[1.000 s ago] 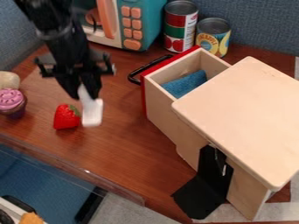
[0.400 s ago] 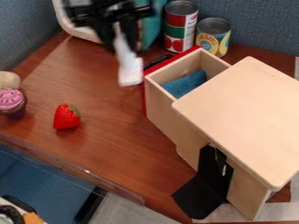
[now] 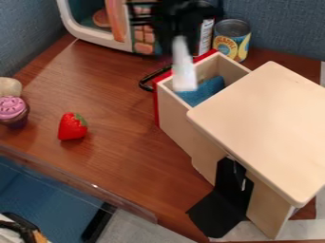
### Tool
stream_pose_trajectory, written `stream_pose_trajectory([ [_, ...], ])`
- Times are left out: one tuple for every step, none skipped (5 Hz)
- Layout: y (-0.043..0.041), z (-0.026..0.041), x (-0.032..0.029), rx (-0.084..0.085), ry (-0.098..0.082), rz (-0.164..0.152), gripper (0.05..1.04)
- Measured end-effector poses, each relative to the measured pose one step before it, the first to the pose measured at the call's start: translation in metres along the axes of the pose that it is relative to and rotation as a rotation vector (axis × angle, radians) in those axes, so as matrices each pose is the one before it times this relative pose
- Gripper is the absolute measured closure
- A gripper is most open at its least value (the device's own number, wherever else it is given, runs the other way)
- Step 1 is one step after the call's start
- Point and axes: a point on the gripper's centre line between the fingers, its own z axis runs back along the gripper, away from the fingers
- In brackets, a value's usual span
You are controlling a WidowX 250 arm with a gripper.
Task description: Move the white thing and put it in the drawer
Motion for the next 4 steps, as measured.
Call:
stream_pose_trajectory([
  [-0.0136, -0.01701, 0.01324, 0.0324, -0.0066, 0.0192, 0.729],
  [-0.00993, -0.01742, 0.01213, 0.0264, 0.0079, 0.0143, 0.729],
  [-0.00472, -0.01109, 0.01606, 0.0105, -0.0131, 0.0266, 0.729],
  [-0.00497, -0.00677, 0.00876, -0.0015, 0.0008, 0.0161, 0.729],
])
